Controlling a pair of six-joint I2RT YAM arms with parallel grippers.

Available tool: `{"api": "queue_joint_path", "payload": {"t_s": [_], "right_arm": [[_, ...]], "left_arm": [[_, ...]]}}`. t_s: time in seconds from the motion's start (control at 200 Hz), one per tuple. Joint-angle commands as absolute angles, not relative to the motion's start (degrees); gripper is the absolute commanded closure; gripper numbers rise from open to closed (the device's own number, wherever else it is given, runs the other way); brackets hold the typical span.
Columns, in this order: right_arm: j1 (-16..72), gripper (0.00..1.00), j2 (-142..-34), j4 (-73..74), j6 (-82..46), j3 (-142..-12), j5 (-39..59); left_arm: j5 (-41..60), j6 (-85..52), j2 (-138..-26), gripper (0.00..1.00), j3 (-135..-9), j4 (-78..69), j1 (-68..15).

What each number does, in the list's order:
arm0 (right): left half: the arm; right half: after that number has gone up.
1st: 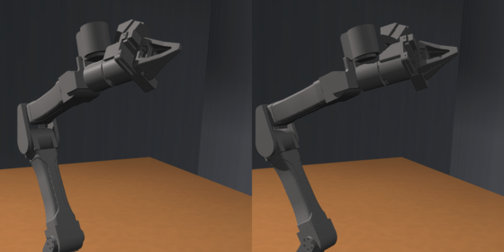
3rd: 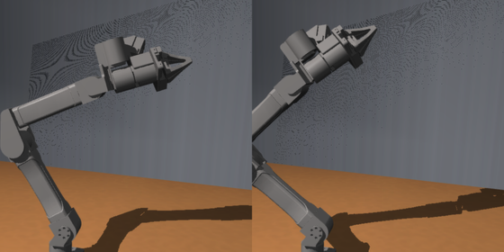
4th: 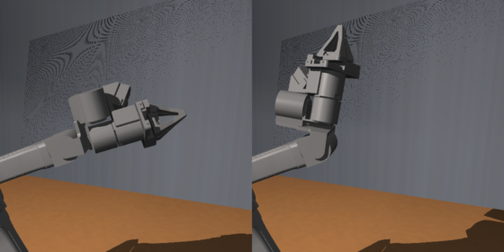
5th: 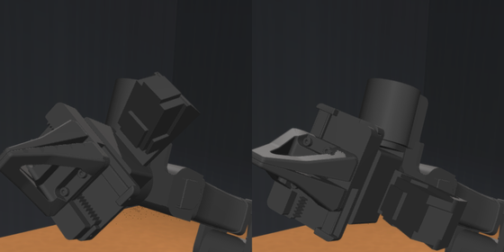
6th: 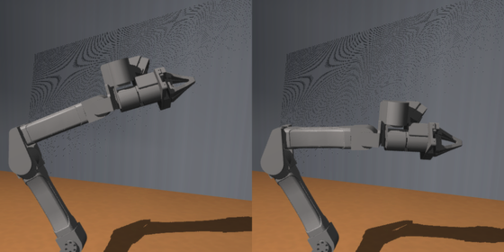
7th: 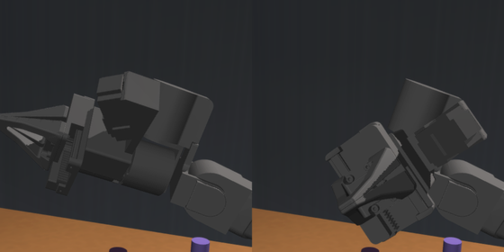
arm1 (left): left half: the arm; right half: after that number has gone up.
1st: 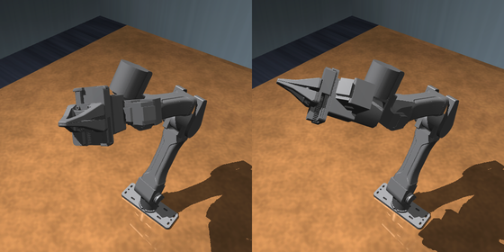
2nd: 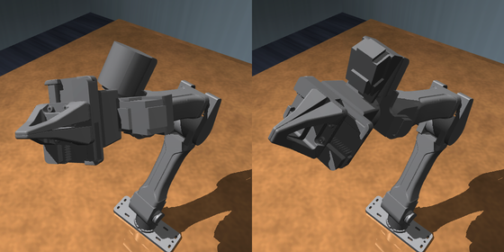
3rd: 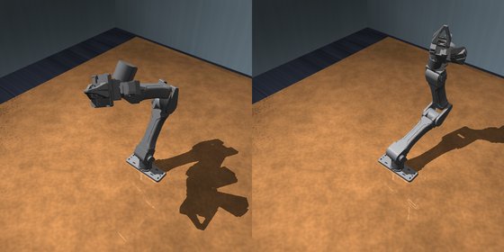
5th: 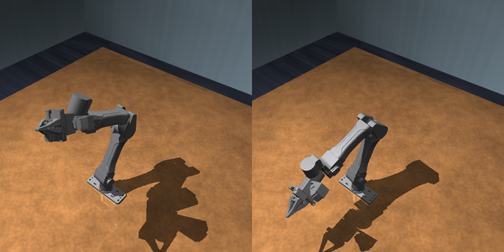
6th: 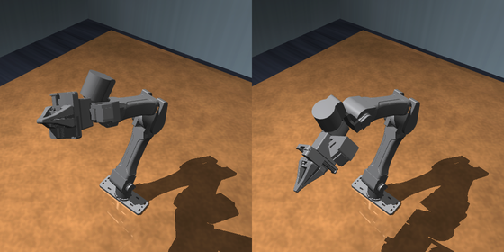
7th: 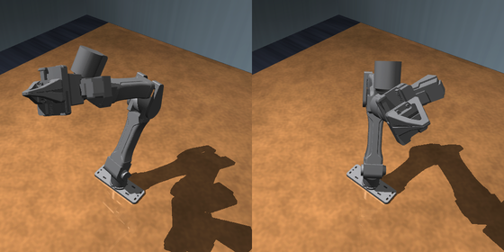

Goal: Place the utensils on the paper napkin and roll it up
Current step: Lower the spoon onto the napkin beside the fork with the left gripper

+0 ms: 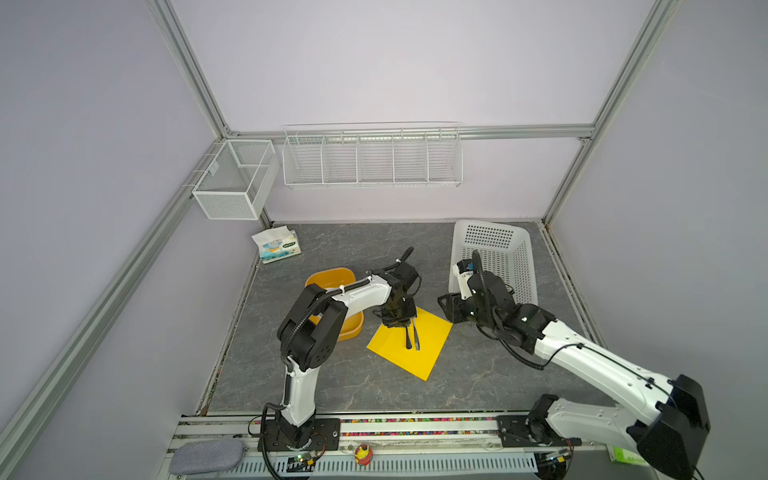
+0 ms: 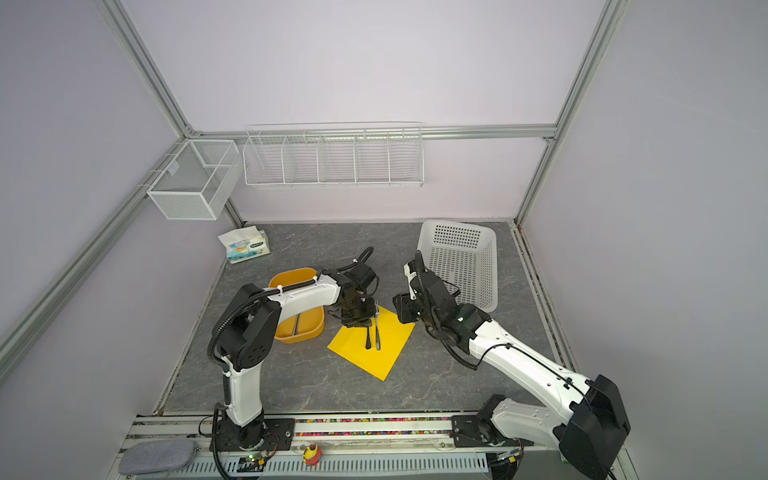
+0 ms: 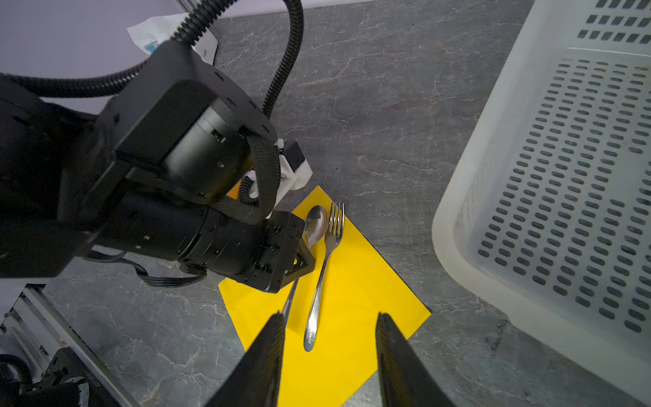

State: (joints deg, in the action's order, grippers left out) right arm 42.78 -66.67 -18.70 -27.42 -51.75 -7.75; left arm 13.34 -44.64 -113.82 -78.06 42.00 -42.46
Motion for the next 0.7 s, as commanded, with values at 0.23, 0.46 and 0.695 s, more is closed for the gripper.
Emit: {"api": "queue_joint_path", "payload": {"t_s": [0.23,0.46,0.695], "right_arm": [[42.5,0.55,-66.9,-19.7,-27.9,-51.6,-8.6],[42.5,0.54,-67.1,-19.8,-27.9,-51.6,-8.6],[42.5,0.54,-67.1,-20.0,-28.0,-51.8,-8.5]], "left_arm": [[13.0,-45.5,-113.3,0.91,-79.3,42.5,-42.9],[13.1,-47.6,-112.4,0.94,-78.2,40.7,-42.9],[12.5,-49.6,-111.7,0.95,-76.9,38.8,-42.9]]}}
